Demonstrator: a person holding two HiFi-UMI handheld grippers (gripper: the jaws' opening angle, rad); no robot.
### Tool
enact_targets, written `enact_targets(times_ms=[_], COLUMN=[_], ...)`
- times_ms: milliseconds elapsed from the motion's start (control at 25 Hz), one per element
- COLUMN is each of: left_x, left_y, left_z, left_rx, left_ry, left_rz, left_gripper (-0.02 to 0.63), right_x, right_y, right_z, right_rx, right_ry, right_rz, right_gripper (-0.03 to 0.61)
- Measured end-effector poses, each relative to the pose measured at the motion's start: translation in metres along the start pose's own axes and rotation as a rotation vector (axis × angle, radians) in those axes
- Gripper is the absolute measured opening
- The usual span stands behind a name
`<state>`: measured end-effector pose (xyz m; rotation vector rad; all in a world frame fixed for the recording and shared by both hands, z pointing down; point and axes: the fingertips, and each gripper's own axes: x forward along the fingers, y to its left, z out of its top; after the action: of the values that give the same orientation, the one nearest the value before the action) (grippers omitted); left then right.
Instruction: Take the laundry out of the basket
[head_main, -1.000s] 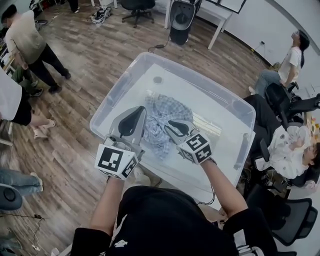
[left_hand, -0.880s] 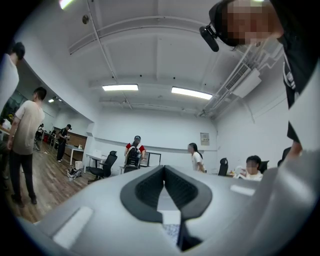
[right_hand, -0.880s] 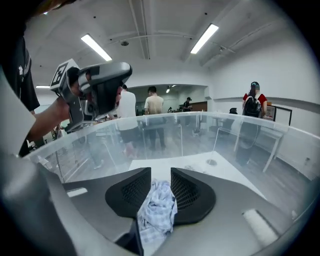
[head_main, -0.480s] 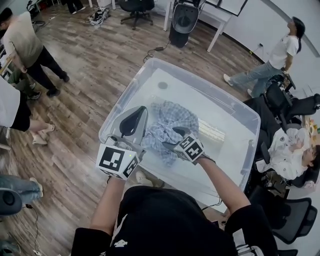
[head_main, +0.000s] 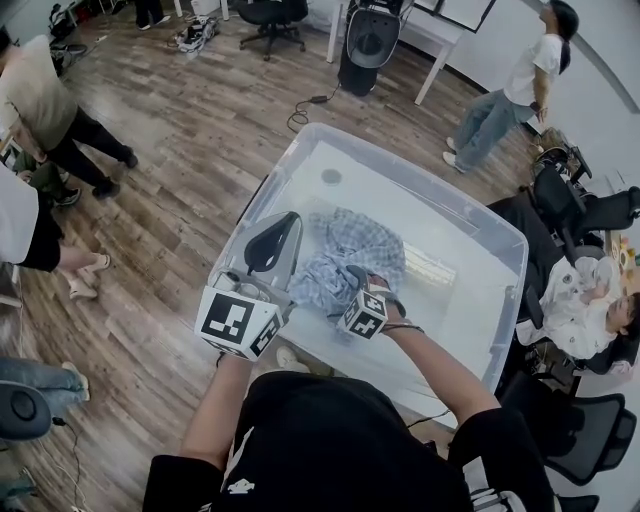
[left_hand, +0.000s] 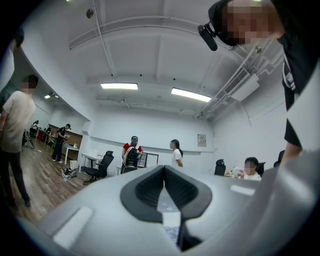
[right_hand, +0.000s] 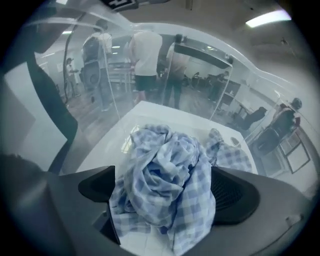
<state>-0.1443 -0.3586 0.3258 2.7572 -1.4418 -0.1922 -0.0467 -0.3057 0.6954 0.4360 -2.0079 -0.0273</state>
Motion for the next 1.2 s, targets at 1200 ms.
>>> enact_targets(times_ms=[1200], left_x=[0.021], left_y=[0.019], left_z=[-0.042], left_rx=[-0.038], left_ry=[0.105], left_rz=[-0.019], left_gripper=[0.009], right_x=[0.049], right_y=[-0.153], right_z=[-0.052], right_rx=[0.112], right_ry=[0.174], right_rz=[-0.027], right_gripper=[0.598])
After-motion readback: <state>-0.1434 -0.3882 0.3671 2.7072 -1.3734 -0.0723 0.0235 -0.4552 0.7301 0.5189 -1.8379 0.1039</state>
